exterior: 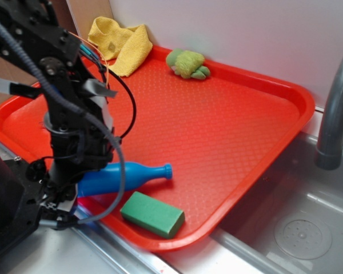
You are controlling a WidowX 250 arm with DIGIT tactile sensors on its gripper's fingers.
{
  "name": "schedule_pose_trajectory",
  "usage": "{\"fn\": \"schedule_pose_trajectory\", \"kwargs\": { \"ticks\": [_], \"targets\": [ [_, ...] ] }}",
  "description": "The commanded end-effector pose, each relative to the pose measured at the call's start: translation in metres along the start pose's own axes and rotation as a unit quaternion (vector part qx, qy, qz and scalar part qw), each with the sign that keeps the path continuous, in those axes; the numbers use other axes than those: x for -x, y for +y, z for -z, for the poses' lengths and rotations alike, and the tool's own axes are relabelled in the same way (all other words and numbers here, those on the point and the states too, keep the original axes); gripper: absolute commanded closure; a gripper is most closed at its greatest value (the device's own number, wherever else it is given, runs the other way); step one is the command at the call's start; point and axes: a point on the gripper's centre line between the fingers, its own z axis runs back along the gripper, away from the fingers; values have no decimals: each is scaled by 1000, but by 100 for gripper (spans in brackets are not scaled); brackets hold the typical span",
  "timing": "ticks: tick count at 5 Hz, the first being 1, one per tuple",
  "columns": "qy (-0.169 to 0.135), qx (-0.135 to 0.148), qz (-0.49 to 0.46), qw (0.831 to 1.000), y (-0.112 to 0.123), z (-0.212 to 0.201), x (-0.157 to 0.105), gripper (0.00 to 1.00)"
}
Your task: Grab the blue bottle.
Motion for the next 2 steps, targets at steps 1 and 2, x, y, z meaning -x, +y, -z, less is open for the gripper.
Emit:
{"fn": "schedule_pose_trajectory", "kwargs": {
  "ticks": [1, 2],
  "targets": [
    [-24, 62, -127, 990, 73, -21, -15, 100],
    [-89, 98, -239, 962, 93, -67, 11, 100]
  ]
}}
